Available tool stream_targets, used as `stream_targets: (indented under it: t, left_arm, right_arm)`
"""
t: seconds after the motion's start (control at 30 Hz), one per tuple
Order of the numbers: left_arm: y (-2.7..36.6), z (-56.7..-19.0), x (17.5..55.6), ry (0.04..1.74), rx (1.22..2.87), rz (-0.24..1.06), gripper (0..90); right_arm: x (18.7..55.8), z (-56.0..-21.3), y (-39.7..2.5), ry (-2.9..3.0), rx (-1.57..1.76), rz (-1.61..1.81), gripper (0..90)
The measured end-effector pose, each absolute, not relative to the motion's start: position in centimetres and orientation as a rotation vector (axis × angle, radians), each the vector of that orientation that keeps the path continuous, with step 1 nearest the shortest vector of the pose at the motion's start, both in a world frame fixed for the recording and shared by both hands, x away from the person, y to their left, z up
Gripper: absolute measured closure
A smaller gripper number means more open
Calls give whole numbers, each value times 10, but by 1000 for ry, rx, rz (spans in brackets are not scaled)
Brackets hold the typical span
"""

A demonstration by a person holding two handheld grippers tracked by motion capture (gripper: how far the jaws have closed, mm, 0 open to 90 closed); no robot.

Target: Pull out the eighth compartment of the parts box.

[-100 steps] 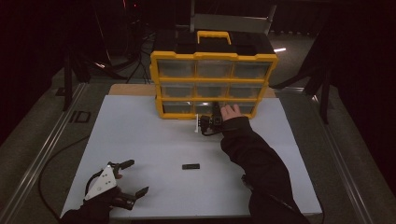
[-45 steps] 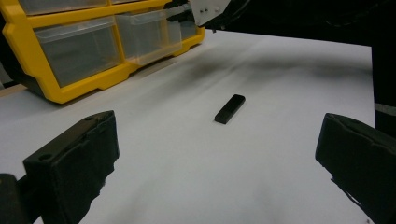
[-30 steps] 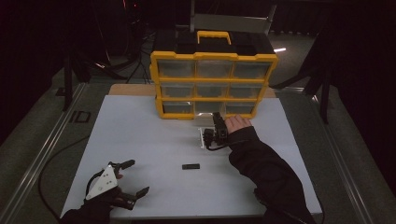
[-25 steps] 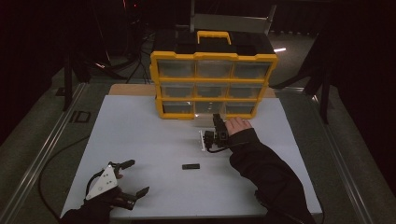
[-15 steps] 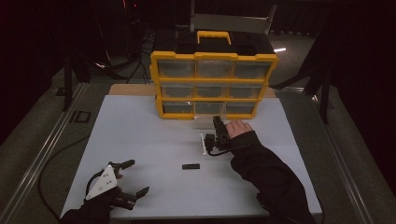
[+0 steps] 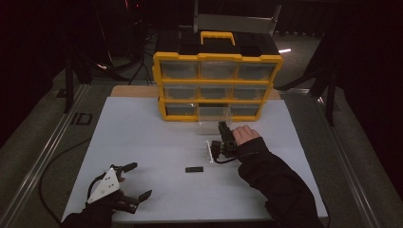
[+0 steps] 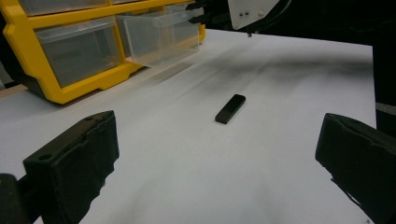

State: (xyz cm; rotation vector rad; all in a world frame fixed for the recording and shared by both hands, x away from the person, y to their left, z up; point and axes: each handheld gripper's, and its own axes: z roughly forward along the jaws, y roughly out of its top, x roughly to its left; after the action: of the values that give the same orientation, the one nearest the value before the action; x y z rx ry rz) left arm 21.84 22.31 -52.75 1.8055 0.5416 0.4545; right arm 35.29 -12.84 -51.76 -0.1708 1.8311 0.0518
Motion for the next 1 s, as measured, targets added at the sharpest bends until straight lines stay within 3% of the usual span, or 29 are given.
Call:
stream_targets:
  t: [1.0]
  left_arm:
    - [223, -528, 219, 542, 1810, 454, 0]
  right_arm:
    - [348, -519, -132, 1840, -183, 63, 766]
